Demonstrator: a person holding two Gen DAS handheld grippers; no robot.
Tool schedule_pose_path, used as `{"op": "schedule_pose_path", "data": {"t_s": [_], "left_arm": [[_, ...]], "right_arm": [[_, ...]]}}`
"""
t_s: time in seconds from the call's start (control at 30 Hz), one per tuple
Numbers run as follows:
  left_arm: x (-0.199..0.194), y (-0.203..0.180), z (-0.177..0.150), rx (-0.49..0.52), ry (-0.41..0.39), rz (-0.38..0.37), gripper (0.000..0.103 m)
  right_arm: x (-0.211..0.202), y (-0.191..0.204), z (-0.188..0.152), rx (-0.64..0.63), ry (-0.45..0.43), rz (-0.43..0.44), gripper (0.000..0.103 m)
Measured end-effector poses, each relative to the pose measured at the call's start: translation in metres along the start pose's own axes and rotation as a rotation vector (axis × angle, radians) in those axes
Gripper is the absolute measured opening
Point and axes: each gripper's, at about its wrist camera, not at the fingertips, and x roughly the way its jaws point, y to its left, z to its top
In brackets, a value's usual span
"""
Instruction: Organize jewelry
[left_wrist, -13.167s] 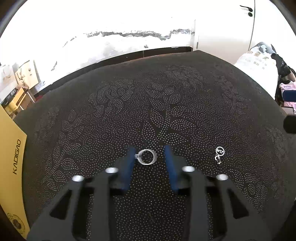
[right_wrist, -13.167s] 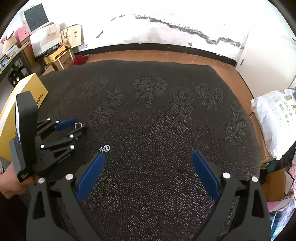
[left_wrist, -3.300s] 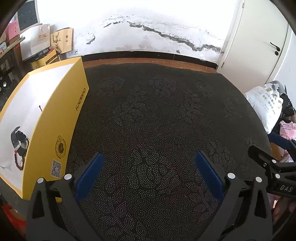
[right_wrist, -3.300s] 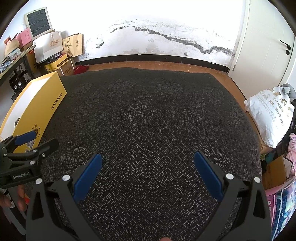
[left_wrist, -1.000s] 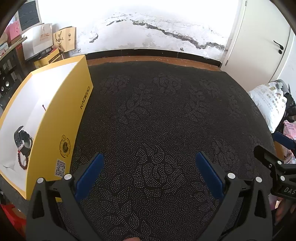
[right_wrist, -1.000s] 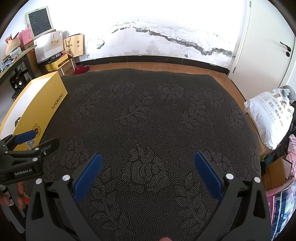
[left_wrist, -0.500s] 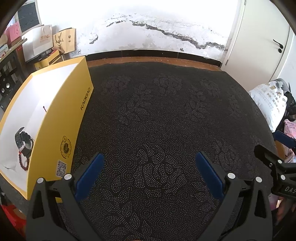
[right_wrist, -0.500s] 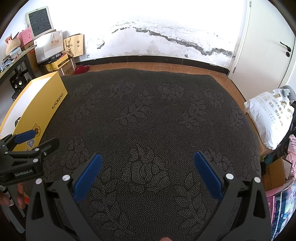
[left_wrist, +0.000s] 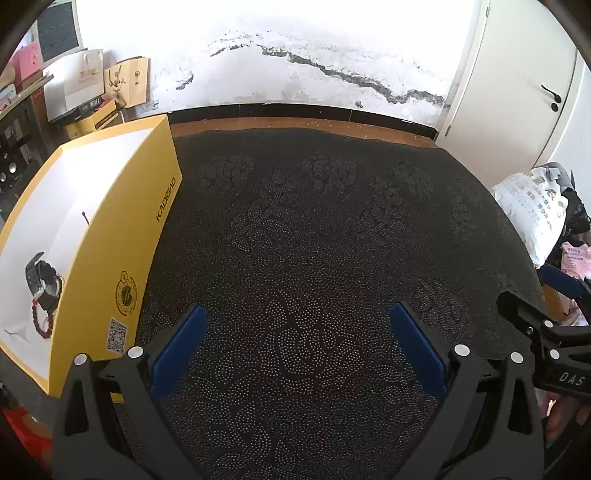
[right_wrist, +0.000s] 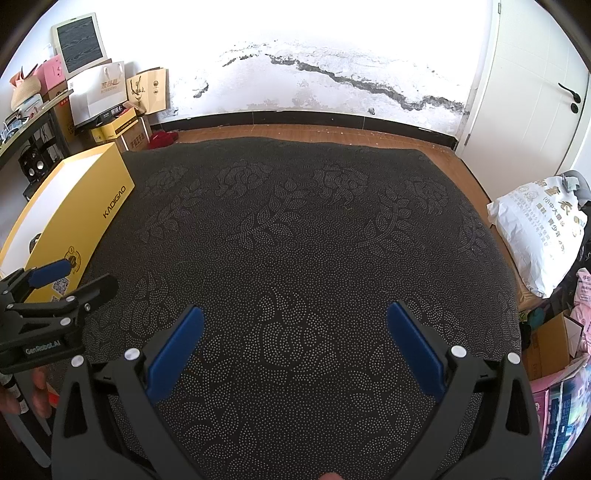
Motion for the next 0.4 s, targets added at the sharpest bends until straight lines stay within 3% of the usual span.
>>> {"op": "schedule_pose_path", "data": {"t_s": [0.4], "left_arm": [[0.002,-0.0042,0.0005,0.024,0.003,0.043,0.097]], "right_arm": [[0.0026,-0.0004,0.0009,0.004,0.001,-0.002,0.096]]}}
